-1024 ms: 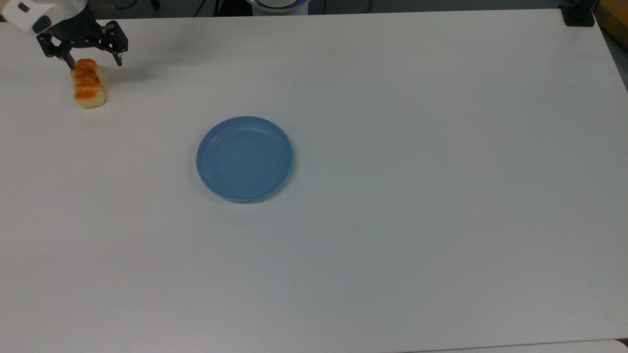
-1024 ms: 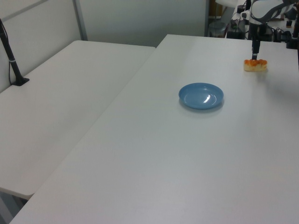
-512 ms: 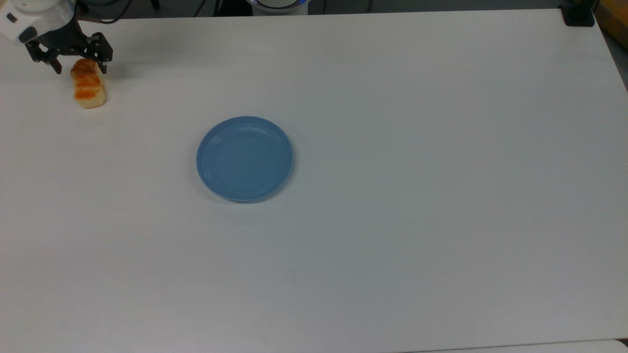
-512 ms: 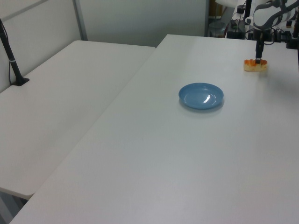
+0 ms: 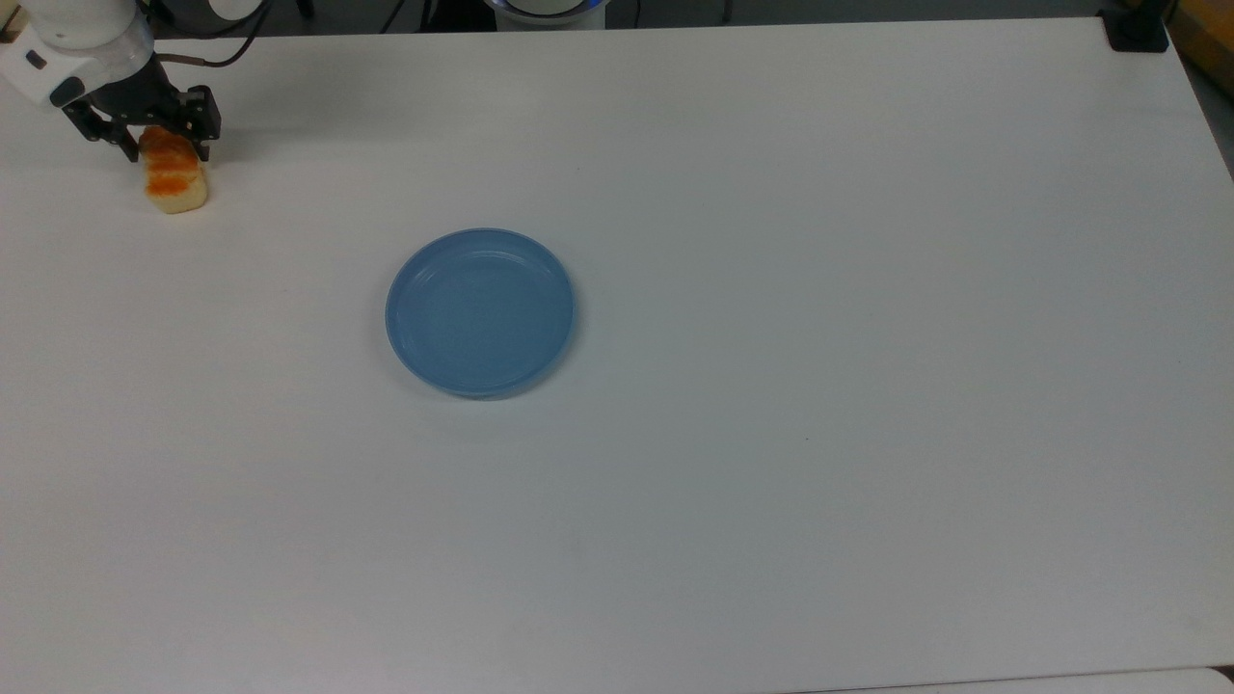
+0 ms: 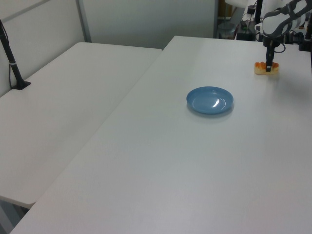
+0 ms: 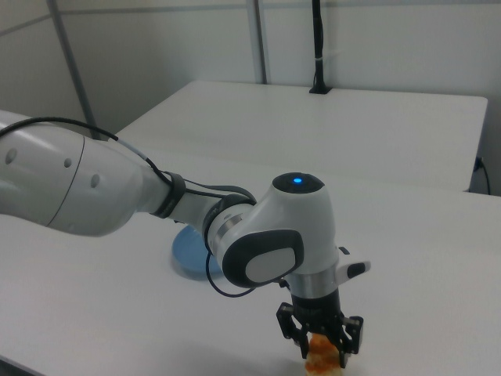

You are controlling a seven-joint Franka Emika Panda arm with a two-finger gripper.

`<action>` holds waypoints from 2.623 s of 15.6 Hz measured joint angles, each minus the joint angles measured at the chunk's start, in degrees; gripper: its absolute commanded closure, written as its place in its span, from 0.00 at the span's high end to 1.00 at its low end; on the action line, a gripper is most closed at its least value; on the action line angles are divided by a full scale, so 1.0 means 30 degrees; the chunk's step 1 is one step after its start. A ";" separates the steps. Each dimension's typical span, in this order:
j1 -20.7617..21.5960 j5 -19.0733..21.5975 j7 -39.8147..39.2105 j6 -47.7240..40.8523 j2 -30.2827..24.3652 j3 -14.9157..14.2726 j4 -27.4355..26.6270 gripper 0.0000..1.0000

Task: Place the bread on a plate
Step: 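Close the gripper on the bread and lift it, then carry the bread over the blue plate and lower it down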

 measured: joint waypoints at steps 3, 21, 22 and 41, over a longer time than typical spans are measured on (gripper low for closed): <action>0.0000 0.0000 0.0002 0.0001 0.0002 0.0000 0.0049 0.44; 0.1799 0.1489 1.2145 -0.7784 -0.2895 0.6645 0.4880 0.41; 0.1791 0.1485 1.2840 -0.7885 -0.2878 0.7221 0.5039 0.41; 0.3338 -0.2486 1.9191 -0.4092 0.2075 0.9204 0.5129 0.41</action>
